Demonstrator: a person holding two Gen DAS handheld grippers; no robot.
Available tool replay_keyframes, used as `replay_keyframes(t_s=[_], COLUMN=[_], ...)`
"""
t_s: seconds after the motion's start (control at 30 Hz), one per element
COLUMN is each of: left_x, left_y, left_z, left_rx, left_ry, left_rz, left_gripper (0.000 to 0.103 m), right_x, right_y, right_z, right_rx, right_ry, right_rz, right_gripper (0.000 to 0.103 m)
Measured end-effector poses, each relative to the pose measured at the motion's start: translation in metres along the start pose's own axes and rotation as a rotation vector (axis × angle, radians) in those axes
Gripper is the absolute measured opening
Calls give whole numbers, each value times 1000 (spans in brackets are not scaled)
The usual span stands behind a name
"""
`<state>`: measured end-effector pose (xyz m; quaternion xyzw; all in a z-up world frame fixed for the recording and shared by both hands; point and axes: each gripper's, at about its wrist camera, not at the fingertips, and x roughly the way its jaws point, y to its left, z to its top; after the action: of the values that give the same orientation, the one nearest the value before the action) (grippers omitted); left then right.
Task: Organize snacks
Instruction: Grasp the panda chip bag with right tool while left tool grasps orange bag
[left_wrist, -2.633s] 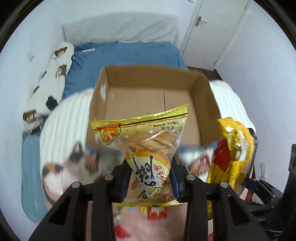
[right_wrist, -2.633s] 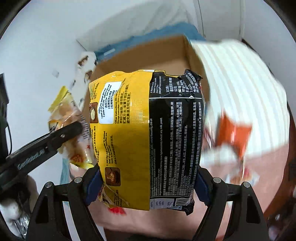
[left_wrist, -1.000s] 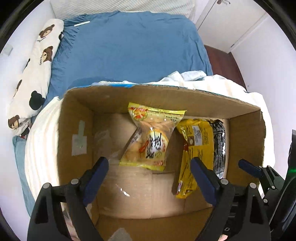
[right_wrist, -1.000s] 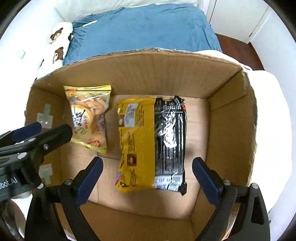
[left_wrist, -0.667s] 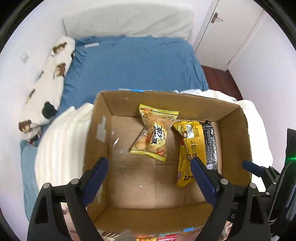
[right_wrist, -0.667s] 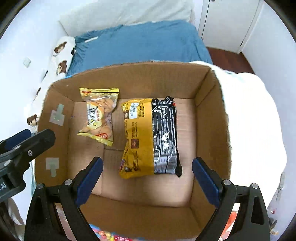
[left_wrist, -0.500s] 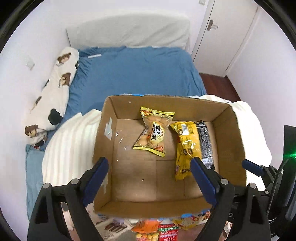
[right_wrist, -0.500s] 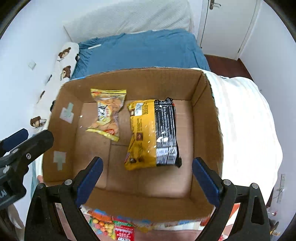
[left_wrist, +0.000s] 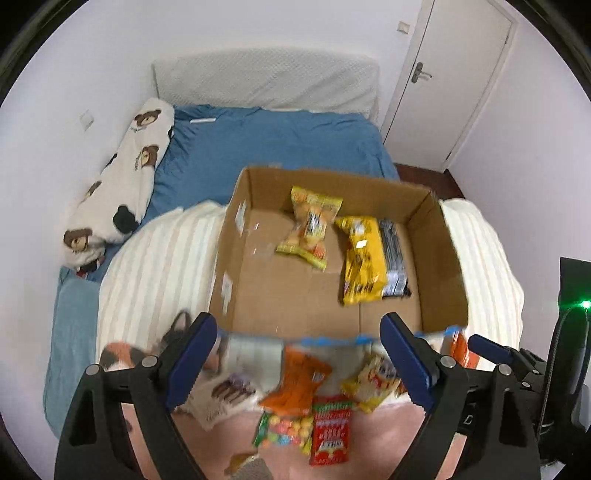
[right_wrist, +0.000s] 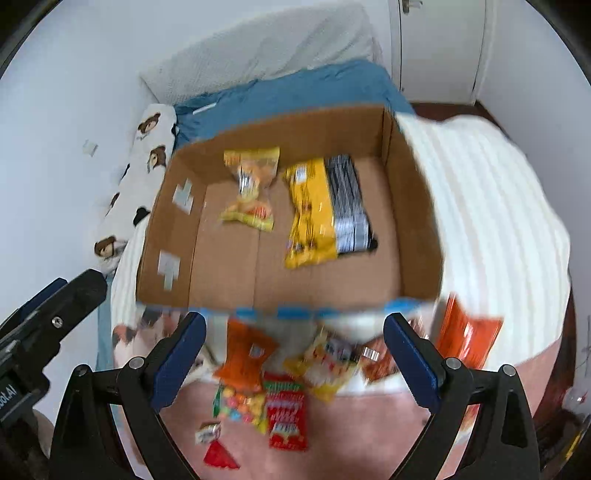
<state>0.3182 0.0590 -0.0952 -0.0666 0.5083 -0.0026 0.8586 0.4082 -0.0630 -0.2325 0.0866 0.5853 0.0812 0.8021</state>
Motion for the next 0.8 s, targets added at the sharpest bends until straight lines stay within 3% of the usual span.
replay_keyframes(t_s=[0.17, 0.3, 0.57, 0.63, 0.8], left_x=[15, 51, 105, 115, 142], left_y=[15, 29, 39, 36, 18], left_z=[-41, -71, -94, -95, -93], left_rx=[-10, -41, -59, -38, 41], left_ry=[47, 143, 234, 247, 279], left_rz=[68, 114, 177, 177, 175], left_gripper=[90, 90, 90, 90, 90], right_x=[26, 64, 129, 145, 168], right_y=[-12, -33, -62, -64, -65], right_z=[-40, -65, -67, -69, -73], right_rx=[68, 182, 401, 427, 425], right_ry=[77, 127, 116, 126, 154], right_rz=[36, 36, 3, -13, -62], right_gripper=[99, 99, 98, 95, 69])
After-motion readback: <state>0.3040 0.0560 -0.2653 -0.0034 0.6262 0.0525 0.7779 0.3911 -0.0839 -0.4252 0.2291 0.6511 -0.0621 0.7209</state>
